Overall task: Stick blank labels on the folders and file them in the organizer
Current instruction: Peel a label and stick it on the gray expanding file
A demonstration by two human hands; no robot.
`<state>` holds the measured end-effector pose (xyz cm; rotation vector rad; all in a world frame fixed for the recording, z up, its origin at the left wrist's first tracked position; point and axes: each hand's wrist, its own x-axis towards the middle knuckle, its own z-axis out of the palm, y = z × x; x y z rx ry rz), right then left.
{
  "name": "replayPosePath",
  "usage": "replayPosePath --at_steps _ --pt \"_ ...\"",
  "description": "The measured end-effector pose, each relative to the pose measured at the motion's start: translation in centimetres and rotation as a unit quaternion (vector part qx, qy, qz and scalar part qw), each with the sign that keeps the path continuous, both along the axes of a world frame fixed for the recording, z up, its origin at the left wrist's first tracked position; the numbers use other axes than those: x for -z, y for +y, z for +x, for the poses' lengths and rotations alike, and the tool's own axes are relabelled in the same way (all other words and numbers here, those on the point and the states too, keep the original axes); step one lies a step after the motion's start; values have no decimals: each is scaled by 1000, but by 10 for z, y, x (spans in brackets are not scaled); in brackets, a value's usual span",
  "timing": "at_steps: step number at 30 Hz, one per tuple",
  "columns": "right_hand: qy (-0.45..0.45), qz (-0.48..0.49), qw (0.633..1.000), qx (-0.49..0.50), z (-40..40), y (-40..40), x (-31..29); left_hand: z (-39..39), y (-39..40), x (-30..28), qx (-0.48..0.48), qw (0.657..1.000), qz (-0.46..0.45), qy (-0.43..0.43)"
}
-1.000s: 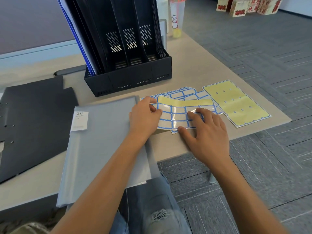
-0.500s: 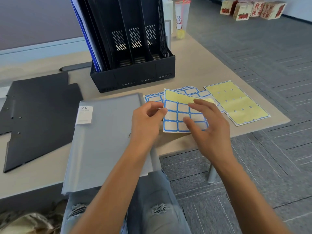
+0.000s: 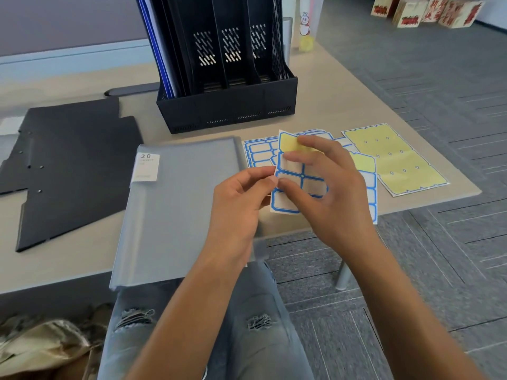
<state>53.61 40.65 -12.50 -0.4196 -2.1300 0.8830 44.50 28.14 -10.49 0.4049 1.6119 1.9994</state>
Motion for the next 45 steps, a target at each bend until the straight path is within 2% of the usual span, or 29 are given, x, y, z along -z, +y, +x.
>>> replayPosePath --at_steps 4,17,34,45 --pt "0 -3 1000 4 0 -3 -1 1 -1 2 2 1000 -10 19" --pt "14 16 1000 5 -3 -4 -5 2 -6 2 -7 982 -54 183" --pt "22 32 999 13 -7 -8 -1 -2 -12 6 -7 975 -60 214" --pt "2 7 999 34 -10 -14 -3 -3 -2 11 -36 963 -112 243"
